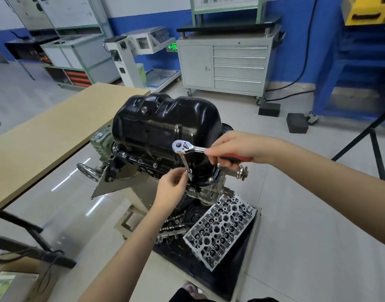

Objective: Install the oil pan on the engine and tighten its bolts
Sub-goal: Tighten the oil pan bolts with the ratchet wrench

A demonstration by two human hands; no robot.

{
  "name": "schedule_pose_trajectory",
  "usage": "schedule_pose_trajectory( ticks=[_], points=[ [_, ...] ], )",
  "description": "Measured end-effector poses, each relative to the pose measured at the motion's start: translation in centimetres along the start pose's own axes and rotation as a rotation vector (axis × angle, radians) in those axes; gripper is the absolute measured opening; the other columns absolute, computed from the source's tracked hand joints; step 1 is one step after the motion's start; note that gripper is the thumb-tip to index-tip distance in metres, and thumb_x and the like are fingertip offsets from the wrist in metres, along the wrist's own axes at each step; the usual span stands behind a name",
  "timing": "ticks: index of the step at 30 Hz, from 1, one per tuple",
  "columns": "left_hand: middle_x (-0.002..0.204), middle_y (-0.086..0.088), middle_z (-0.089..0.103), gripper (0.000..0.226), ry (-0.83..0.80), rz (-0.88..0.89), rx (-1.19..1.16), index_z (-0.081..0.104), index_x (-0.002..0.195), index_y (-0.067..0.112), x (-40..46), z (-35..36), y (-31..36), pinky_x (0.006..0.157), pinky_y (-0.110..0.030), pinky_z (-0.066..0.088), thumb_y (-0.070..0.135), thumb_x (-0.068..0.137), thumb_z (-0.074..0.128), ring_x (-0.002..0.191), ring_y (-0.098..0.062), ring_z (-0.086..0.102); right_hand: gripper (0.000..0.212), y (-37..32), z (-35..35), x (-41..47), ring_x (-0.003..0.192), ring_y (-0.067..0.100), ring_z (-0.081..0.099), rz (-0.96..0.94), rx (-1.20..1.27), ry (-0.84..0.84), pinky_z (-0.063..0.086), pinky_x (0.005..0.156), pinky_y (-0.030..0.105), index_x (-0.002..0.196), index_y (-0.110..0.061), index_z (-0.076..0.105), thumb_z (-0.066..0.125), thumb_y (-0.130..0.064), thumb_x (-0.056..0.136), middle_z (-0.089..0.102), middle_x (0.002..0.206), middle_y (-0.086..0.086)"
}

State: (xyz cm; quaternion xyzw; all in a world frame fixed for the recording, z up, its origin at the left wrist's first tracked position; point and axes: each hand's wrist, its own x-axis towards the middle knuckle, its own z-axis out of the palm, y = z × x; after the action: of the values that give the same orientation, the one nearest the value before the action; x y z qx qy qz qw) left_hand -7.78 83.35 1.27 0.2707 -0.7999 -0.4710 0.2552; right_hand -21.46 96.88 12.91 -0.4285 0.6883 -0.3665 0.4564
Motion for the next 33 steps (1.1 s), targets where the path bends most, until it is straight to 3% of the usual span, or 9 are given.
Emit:
schedule_pose_trajectory(
  ticks=[2, 4, 6, 10, 17, 25, 33],
  points=[
    [0.076, 0.019, 0.062, 0.015, -0.039, 0.016, 0.017, 0.066, 0.084, 0.022, 0.2, -0.2, -0.4, 0.062, 0.000, 0.041, 0.013, 0.089, 0.056, 0.069, 0.016, 0.057, 0.033, -0.3, -0.1, 0.2, 0.037, 0.009, 0.041, 0.000, -0.007, 0.017, 0.038, 0.044, 0.019, 0.068, -0.009, 0.059, 0.052, -0.030, 0.092, 0.048, 0.045, -0.004],
    [0.078, 0.019, 0.064, 0.017, -0.112, 0.028, 0.029, 0.063, 0.081, 0.029, 0.6, -0.6, -0.6, 0.067, 0.000, 0.043, 0.013, 0.085, 0.062, 0.072, 0.015, 0.060, 0.033, -0.6, -0.2, 0.4, 0.036, 0.008, 0.041, 0.008, 0.001, 0.027, 0.038, 0.042, 0.017, 0.068, -0.009, 0.059, 0.051, -0.030, 0.092, 0.048, 0.045, -0.005],
    [0.078, 0.016, 0.065, 0.015, -0.147, 0.053, 0.083, 0.065, 0.083, 0.025, 0.9, -0.7, -0.9, 0.071, -0.001, 0.044, 0.010, 0.082, 0.065, 0.072, 0.012, 0.061, 0.033, -1.0, -0.3, 0.7, 0.035, 0.008, 0.040, 0.008, -0.012, 0.036, 0.037, 0.041, 0.016, 0.068, -0.009, 0.059, 0.051, -0.030, 0.092, 0.048, 0.045, -0.005],
    [0.073, 0.014, 0.062, 0.006, -0.101, 0.117, 0.153, 0.068, 0.086, 0.011, 1.1, -0.9, -1.0, 0.068, 0.000, 0.043, 0.008, 0.082, 0.066, 0.066, 0.016, 0.058, 0.032, -1.7, 0.3, 0.9, 0.035, 0.008, 0.039, -0.005, -0.062, 0.029, 0.035, 0.040, 0.016, 0.067, -0.009, 0.058, 0.052, -0.027, 0.093, 0.047, 0.044, -0.005],
    [0.078, 0.015, 0.063, 0.010, 0.048, 0.153, 0.022, 0.063, 0.090, 0.021, 1.8, -2.9, 0.7, 0.072, -0.005, 0.047, 0.013, 0.084, 0.064, 0.072, 0.009, 0.059, 0.030, -3.7, -0.2, 0.3, 0.034, 0.008, 0.037, -0.127, 0.038, 0.054, 0.033, 0.037, 0.015, 0.068, -0.007, 0.054, 0.050, -0.022, 0.093, 0.045, 0.041, -0.005],
    [0.075, 0.013, 0.063, 0.012, 0.064, 0.064, -0.009, 0.062, 0.081, 0.023, 2.1, -4.0, -0.7, 0.062, -0.004, 0.045, 0.012, 0.084, 0.065, 0.068, 0.005, 0.059, 0.030, -3.7, 2.6, 2.3, 0.036, 0.009, 0.039, -0.090, -0.033, 0.106, 0.032, 0.038, 0.017, 0.066, -0.010, 0.056, 0.054, -0.026, 0.092, 0.047, 0.044, -0.005],
    [0.075, 0.013, 0.061, 0.005, 0.081, 0.053, 0.039, 0.062, 0.087, 0.015, 2.8, -4.4, -1.9, 0.063, -0.002, 0.043, 0.011, 0.085, 0.064, 0.070, 0.004, 0.057, 0.031, -3.8, 3.4, 3.9, 0.030, 0.007, 0.037, -0.072, -0.024, 0.125, 0.025, 0.030, 0.012, 0.065, -0.009, 0.055, 0.055, -0.026, 0.092, 0.046, 0.039, -0.006]
  ],
)
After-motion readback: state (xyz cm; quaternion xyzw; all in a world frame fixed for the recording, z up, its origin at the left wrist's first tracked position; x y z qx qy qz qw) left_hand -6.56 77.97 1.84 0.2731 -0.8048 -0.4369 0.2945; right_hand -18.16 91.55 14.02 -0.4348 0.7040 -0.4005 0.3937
